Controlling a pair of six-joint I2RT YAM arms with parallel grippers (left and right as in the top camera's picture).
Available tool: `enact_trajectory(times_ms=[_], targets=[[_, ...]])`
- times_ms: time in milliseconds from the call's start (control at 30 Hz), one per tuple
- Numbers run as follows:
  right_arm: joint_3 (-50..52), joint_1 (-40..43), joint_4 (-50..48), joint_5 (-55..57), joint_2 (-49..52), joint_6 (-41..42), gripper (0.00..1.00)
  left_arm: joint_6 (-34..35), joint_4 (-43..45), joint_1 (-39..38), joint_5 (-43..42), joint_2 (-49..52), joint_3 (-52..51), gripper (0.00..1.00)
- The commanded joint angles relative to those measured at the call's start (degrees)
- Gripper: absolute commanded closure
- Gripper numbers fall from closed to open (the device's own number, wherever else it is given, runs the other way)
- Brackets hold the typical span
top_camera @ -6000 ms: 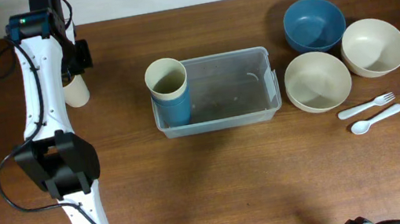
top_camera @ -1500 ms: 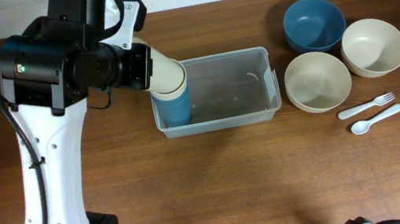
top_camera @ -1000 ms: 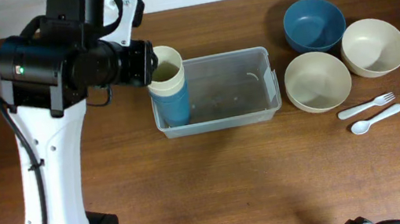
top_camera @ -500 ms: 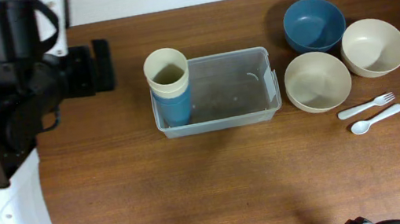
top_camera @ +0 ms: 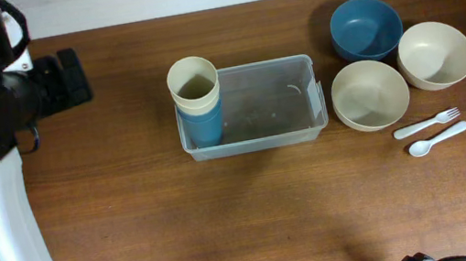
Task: Pack container
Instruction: 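Lower the cream cup onto the stacked cups and open the left gripper, then raise the left gripper away and move the right gripper to the cream bowls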
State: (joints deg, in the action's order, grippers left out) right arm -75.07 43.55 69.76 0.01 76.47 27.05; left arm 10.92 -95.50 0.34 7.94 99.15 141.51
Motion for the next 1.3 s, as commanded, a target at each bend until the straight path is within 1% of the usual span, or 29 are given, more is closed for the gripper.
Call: enact_trajectory(times_ms=[0, 300, 467, 667, 767, 867, 967, 1133, 1267], targets=[[0.2, 0.3, -0.2, 0.7, 0.1, 0.5, 0.01, 3.0, 2.2, 2.4, 1.5, 0.3, -5.7, 0.00], [0.2, 0.3, -0.2, 0.7, 0.1, 0.5, 0.01, 5.0, 9.9, 3.5, 0.9, 0.3, -19.7, 0.00], [0.2, 0.3, -0.2, 0.7, 0.1, 0.5, 0.01, 5.8, 13.3, 3.5, 0.9, 0.3, -24.6, 0.00], [0.2, 0.3, -0.2, 0.4, 0.1, 0.5, 0.01, 5.8, 19.9, 3.5, 0.9, 0.4, -31.6, 0.00], [0.2, 0.3, -0.2, -3.6, 0.1, 0.5, 0.01, 5.8, 22.1, 3.5, 0.9, 0.5, -35.4, 0.00], [0.2, 0.3, -0.8, -4.7, 0.1, 0.5, 0.01, 5.8, 23.5, 3.5, 0.9, 0.5, -37.6, 0.00], [0.2, 0.3, -3.2, -8.1, 0.1, 0.5, 0.01, 5.8, 24.0, 3.5, 0.9, 0.5, -38.8, 0.00], [0.2, 0.3, -3.0, -12.5, 0.1, 0.5, 0.01, 5.8, 23.9, 3.5, 0.9, 0.5, -39.3, 0.00], [0.2, -1.0, -4.2, -12.9, 0.7, -1.2, 0.01, 5.8, 23.9, 3.5, 0.9, 0.5, -39.3, 0.00]])
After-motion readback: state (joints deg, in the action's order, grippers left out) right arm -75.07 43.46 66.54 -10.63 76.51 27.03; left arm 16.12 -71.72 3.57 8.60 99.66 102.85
